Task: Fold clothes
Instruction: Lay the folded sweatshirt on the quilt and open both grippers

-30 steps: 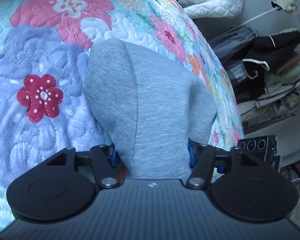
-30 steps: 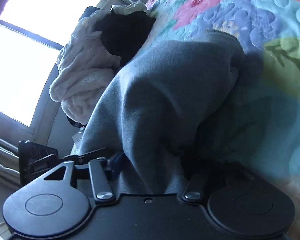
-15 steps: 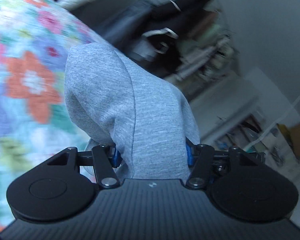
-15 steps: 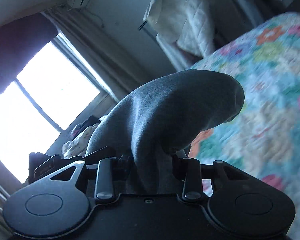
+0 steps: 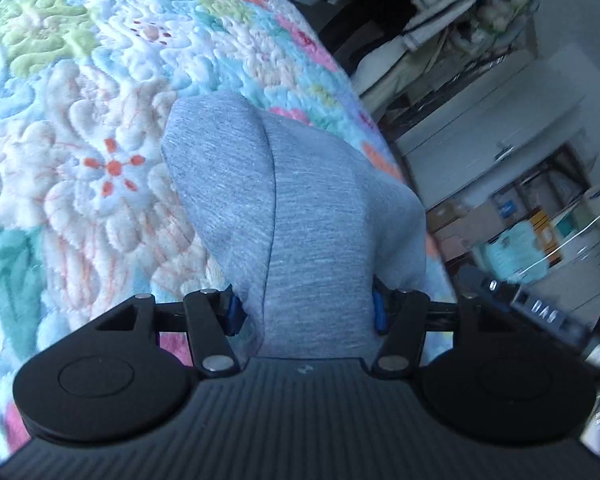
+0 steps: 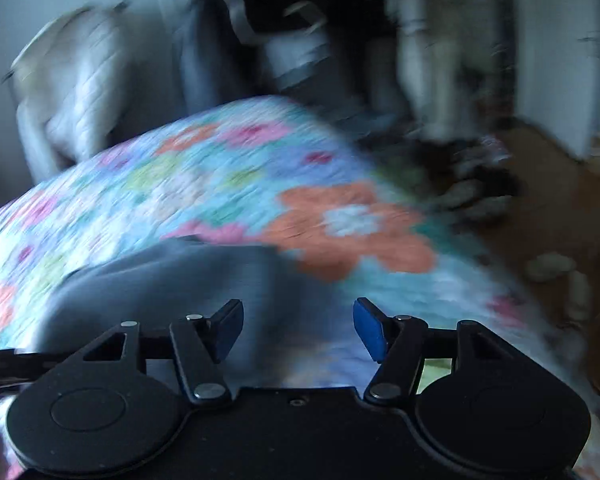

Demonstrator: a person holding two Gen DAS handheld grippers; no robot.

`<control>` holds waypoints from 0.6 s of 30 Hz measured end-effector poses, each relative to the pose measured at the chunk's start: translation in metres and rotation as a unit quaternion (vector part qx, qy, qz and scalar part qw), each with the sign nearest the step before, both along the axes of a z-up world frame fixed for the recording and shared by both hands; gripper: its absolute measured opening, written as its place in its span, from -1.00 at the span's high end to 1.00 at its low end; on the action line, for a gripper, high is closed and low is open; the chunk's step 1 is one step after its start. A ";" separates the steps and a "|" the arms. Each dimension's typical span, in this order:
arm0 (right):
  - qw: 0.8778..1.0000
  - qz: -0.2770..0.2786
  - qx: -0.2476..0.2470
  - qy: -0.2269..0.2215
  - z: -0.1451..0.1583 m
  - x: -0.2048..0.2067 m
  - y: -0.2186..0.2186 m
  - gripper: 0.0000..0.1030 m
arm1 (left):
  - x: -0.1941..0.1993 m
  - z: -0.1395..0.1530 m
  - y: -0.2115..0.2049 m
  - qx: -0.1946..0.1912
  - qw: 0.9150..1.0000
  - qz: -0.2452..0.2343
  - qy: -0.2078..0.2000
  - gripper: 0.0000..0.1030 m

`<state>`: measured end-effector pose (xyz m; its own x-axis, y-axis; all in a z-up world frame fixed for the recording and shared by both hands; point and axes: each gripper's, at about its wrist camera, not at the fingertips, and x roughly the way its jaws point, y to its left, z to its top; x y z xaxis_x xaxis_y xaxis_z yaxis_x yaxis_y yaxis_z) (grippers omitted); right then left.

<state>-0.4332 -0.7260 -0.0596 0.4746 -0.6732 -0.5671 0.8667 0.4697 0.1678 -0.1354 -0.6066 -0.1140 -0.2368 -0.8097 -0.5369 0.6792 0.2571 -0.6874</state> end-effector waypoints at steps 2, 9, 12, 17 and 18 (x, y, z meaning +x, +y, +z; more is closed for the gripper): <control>0.999 0.037 -0.018 -0.032 0.005 -0.002 0.017 -0.20 | 0.002 0.017 0.014 -0.008 1.000 0.002 -0.024 -0.11; 0.974 0.224 0.006 -0.031 -0.008 0.062 0.051 0.50 | 0.006 0.055 0.050 -0.042 0.996 0.016 -0.077 -0.21; 0.973 0.230 0.006 -0.025 -0.024 0.086 0.050 0.44 | 0.014 0.051 0.056 -0.019 0.996 0.018 -0.084 -0.21; 0.968 0.245 0.039 -0.046 -0.031 0.120 0.056 0.27 | 0.060 0.005 0.064 0.005 0.997 0.077 0.002 -0.25; 0.964 0.257 0.055 -0.047 -0.032 0.127 0.061 0.20 | 0.068 -0.005 0.064 0.014 0.996 0.086 0.021 -0.24</control>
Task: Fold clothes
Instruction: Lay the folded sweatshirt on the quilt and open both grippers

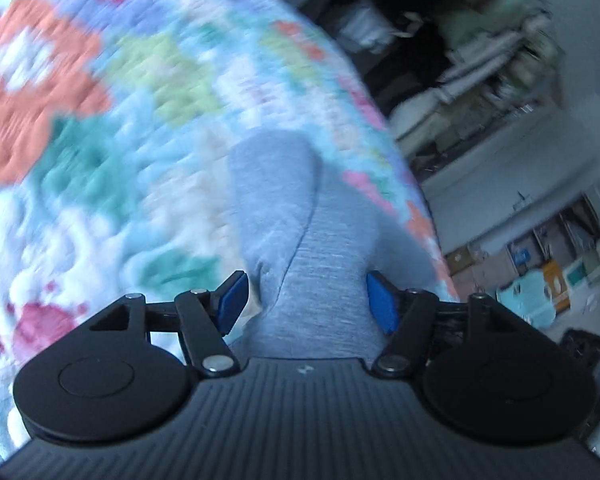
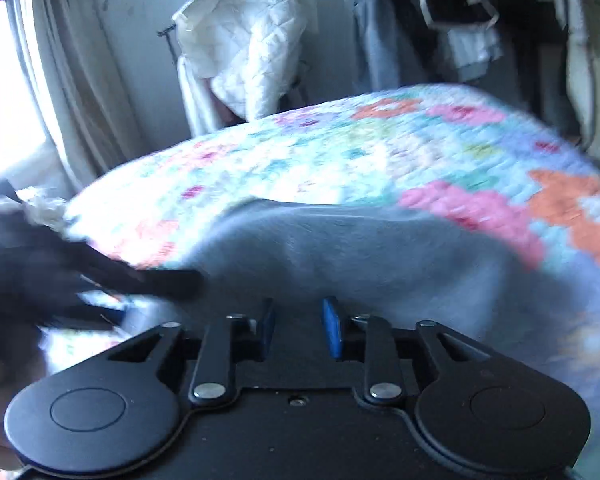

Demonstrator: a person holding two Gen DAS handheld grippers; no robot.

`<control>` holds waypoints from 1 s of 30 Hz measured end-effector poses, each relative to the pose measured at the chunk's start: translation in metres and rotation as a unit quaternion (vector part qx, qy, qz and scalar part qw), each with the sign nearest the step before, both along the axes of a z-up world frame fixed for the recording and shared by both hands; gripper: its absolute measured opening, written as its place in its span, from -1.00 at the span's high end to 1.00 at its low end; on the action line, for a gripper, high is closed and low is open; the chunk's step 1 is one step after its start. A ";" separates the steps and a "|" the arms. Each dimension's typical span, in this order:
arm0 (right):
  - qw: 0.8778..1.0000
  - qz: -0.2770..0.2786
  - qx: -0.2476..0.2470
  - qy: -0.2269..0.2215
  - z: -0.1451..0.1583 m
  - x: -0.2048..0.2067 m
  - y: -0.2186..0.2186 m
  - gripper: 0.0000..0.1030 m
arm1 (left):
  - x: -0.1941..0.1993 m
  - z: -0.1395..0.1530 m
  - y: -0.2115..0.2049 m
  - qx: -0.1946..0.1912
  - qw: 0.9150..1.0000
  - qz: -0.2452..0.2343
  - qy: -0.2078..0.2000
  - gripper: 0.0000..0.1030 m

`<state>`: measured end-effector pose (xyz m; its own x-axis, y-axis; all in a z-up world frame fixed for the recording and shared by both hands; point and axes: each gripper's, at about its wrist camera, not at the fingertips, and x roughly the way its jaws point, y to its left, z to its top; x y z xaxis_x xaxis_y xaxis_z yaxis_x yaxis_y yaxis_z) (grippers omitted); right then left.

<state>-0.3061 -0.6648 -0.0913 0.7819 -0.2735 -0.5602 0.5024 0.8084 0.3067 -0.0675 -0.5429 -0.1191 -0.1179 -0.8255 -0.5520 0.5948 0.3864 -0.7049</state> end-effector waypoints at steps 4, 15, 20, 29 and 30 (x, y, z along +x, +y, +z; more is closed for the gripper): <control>1.000 -0.002 -0.007 -0.005 0.004 0.004 0.010 0.16 | 0.000 0.018 0.015 -0.018 0.999 0.018 -0.044 -0.09; 0.993 -0.035 -0.012 0.108 0.005 -0.027 0.035 0.16 | -0.051 0.044 0.008 0.021 0.991 -0.055 -0.118 -0.02; 0.992 -0.039 0.002 0.124 -0.023 -0.032 0.035 0.15 | -0.065 0.010 0.006 0.079 0.983 -0.040 -0.158 -0.02; 0.989 -0.077 0.009 0.129 0.031 -0.064 0.061 -0.43 | -0.120 0.080 0.025 0.111 0.955 -0.057 -0.270 -0.96; 0.989 -0.075 0.010 0.129 0.036 -0.069 0.063 -0.43 | -0.126 0.086 0.029 0.106 0.954 -0.061 -0.272 -1.00</control>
